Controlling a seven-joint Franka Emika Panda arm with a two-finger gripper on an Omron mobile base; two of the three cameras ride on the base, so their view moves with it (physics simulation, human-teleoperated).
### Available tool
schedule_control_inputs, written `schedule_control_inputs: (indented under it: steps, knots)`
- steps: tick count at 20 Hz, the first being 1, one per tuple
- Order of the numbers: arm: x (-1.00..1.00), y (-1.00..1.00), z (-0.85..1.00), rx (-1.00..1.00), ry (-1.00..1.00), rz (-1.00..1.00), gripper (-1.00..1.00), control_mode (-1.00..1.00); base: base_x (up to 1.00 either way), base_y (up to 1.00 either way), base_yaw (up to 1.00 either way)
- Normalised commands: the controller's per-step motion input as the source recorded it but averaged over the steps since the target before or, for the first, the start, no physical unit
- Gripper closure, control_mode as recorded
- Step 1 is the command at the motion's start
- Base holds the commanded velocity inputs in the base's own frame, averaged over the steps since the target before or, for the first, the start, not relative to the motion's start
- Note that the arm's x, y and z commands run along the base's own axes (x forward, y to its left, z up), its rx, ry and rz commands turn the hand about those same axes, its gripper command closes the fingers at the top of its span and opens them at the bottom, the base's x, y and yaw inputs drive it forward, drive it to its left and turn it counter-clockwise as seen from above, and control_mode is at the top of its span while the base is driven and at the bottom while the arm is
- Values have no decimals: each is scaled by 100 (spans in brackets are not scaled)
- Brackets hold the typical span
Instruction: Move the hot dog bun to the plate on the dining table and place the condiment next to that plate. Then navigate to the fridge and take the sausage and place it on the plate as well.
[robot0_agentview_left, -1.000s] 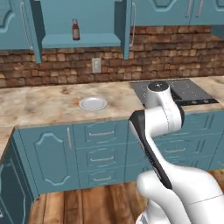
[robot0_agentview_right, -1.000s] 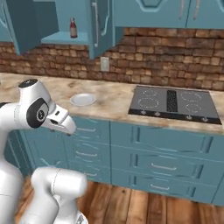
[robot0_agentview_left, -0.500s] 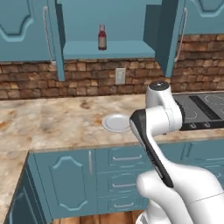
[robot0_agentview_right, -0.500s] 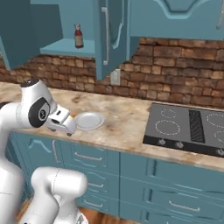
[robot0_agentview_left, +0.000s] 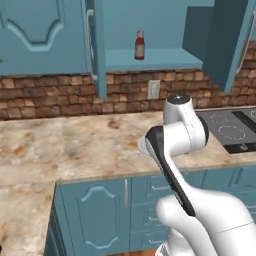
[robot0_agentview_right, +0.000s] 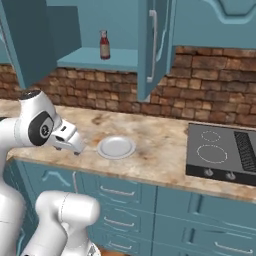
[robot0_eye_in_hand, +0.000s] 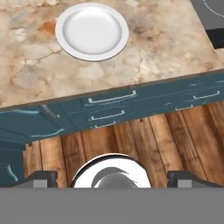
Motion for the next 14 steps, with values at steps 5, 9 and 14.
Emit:
schedule_control_inputs:
  steps: [5, 9, 14]
  knots:
    - [0, 0, 0, 0, 0, 0, -100, 100, 64, 7, -12]
    - [0, 0, 0, 0, 0, 0, -100, 100, 54, 10, -7]
    - [0, 0, 0, 0, 0, 0, -100, 100, 38, 6, -9]
